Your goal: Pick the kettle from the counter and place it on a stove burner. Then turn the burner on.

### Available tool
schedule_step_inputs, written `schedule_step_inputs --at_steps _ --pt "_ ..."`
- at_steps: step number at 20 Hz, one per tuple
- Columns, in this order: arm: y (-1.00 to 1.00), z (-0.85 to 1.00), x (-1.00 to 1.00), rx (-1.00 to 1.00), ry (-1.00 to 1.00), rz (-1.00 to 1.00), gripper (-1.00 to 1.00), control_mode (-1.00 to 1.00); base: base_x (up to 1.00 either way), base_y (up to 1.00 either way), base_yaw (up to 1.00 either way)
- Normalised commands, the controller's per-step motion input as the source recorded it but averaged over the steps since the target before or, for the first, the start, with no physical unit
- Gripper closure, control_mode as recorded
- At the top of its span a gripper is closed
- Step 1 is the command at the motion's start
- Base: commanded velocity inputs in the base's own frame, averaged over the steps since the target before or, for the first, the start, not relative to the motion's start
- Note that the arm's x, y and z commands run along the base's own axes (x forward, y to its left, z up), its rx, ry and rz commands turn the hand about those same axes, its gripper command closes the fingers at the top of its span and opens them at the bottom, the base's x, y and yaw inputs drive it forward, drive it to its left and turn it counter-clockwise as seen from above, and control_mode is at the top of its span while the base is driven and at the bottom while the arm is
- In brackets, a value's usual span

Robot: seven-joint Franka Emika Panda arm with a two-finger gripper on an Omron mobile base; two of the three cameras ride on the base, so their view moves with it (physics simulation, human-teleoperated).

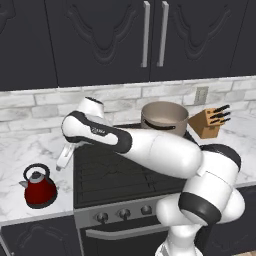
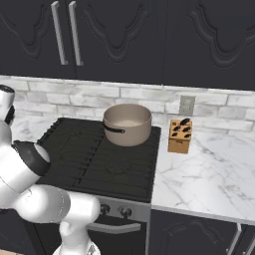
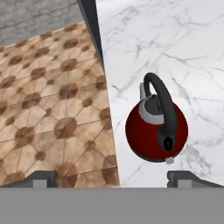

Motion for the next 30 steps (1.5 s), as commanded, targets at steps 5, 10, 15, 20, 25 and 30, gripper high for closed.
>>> schedule_step_inputs --at_steps 5,10,15,20,25,30 --pt "0.32 -0.06 0.10 0.03 -0.03 0.04 -1.00 -1.00 0.00 0.00 0.00" --pt "0.22 -0.16 0.14 0.03 0.00 0.02 -1.00 -1.00 0.00 0.00 0.00" --pt "0.16 -0.13 0.14 0.00 0.00 0.01 -1.00 -1.00 0.00 0.00 0.00" --pt "0.12 -0.16 0.24 0.00 0.01 0.00 -1.00 -1.00 0.00 0.00 0.00" --pt "0.12 -0.26 0.27 0.00 0.06 0.00 -1.00 -1.00 0.00 0.00 0.00" --pt "0.15 -0.26 0.28 0.00 0.06 0.00 -1.00 -1.00 0.00 0.00 0.00"
